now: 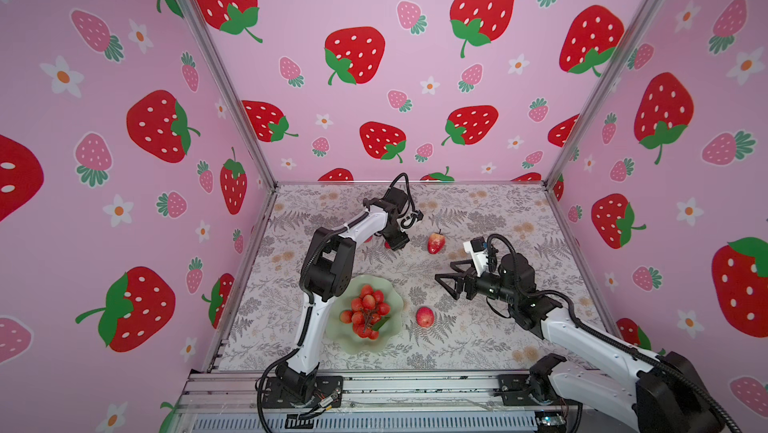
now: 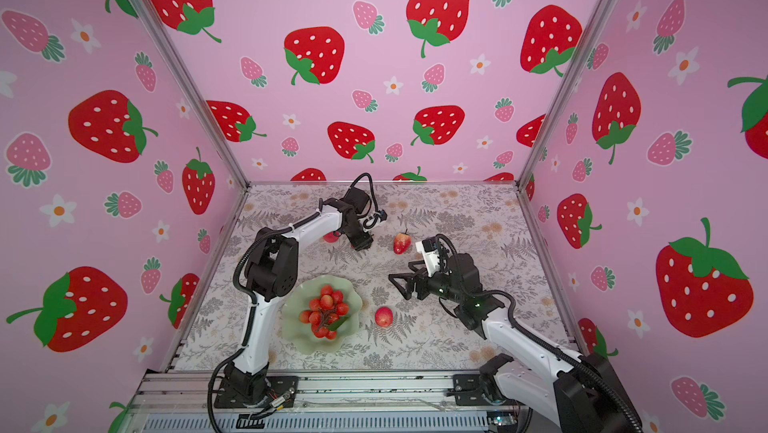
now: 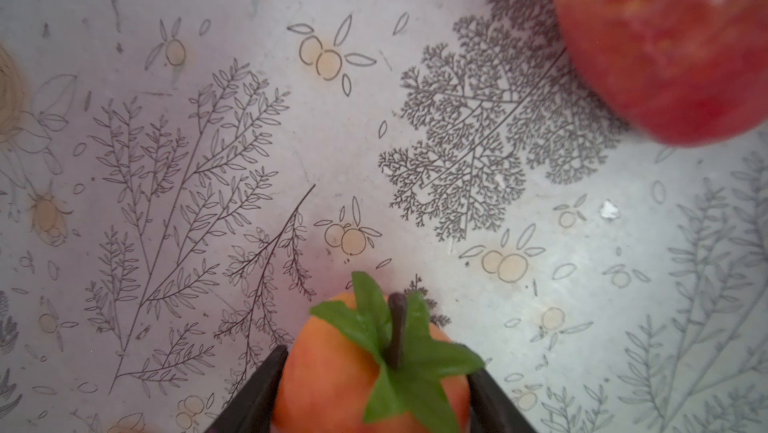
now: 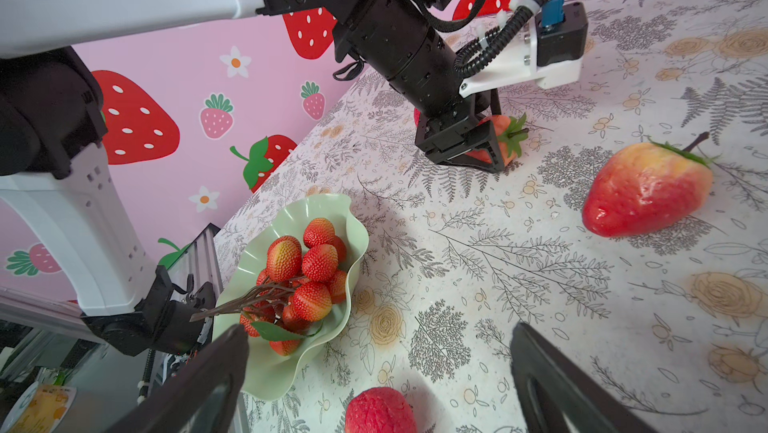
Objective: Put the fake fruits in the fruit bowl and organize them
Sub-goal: 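Move the left gripper to the leafy peach-coloured fruit and grasp it, then lower the leafy fruit into the green bowl and open the left gripper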
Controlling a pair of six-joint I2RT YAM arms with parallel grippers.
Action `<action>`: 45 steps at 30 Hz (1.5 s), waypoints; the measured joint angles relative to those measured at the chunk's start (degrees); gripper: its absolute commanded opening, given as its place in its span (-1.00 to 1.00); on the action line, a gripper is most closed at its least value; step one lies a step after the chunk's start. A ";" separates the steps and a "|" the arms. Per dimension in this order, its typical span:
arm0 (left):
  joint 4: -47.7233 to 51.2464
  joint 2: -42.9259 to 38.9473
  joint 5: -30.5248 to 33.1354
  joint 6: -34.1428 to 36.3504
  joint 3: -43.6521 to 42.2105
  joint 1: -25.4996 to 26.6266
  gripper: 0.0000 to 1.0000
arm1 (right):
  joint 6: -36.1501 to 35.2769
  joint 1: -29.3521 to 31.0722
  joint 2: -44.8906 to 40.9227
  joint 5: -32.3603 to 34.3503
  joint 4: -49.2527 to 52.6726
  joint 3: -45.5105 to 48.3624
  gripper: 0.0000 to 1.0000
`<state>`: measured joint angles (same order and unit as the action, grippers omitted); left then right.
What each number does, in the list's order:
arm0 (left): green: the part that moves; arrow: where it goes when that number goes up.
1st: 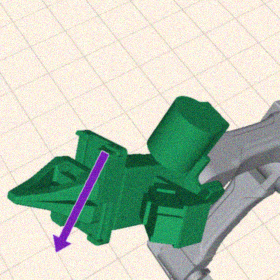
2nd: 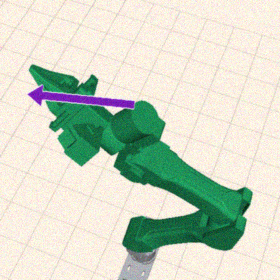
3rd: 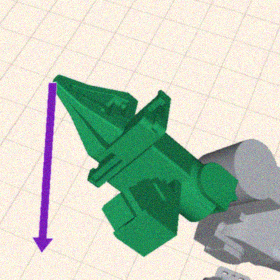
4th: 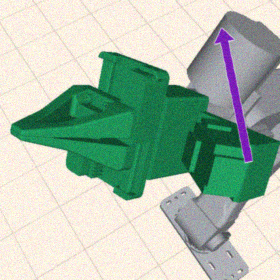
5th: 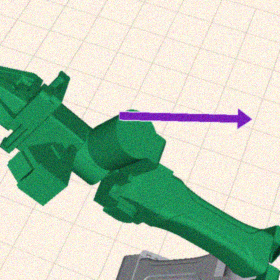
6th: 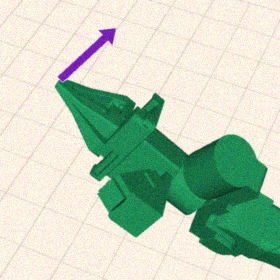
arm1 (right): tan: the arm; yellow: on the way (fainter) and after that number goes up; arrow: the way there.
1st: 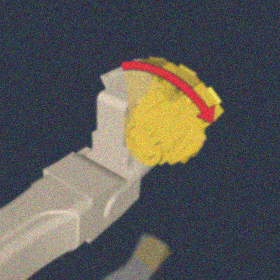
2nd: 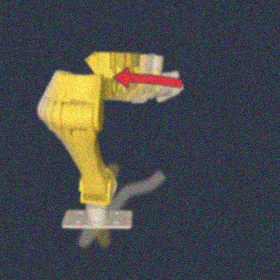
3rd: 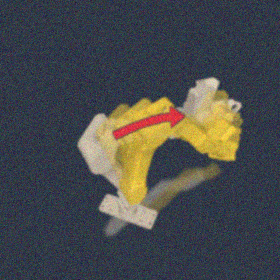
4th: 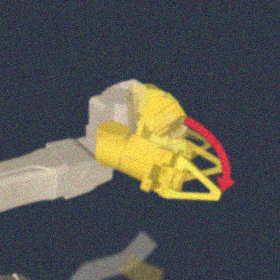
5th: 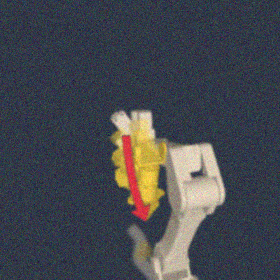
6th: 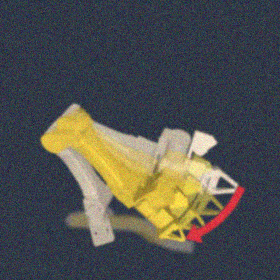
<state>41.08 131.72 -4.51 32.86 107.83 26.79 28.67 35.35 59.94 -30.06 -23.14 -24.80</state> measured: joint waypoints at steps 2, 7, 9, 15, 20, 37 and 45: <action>0.02 0.00 -0.02 -0.09 0.00 0.00 0.08 | 0.02 0.00 0.00 0.00 0.00 0.00 0.99; -0.35 -0.33 -0.22 -0.79 -0.35 -0.11 0.04 | 0.04 0.00 0.00 -0.04 -0.02 0.00 0.99; -0.57 -1.29 -0.55 -1.57 -1.05 -0.11 0.03 | 0.07 0.00 0.00 -0.09 -0.07 0.00 0.99; -2.27 -10.29 -1.14 -6.43 -5.68 -0.17 0.00 | -0.02 0.04 0.00 -1.14 -1.20 0.46 0.99; -6.47 -24.81 -0.28 -14.38 -17.25 -0.09 -0.01 | -2.75 2.34 0.00 -4.17 -0.09 -0.04 0.99; 3.63 -67.65 14.08 -51.78 -56.48 5.14 -0.04 | -6.01 6.93 9.09 -13.40 -4.92 -3.74 0.99; 4.24 -68.39 19.69 -64.00 -61.16 5.73 -0.02 | -5.99 8.79 11.13 -14.14 -6.69 -5.88 0.99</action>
<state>45.32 63.33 15.18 -31.14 46.68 32.51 22.68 44.14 71.07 -44.21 -29.82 -30.68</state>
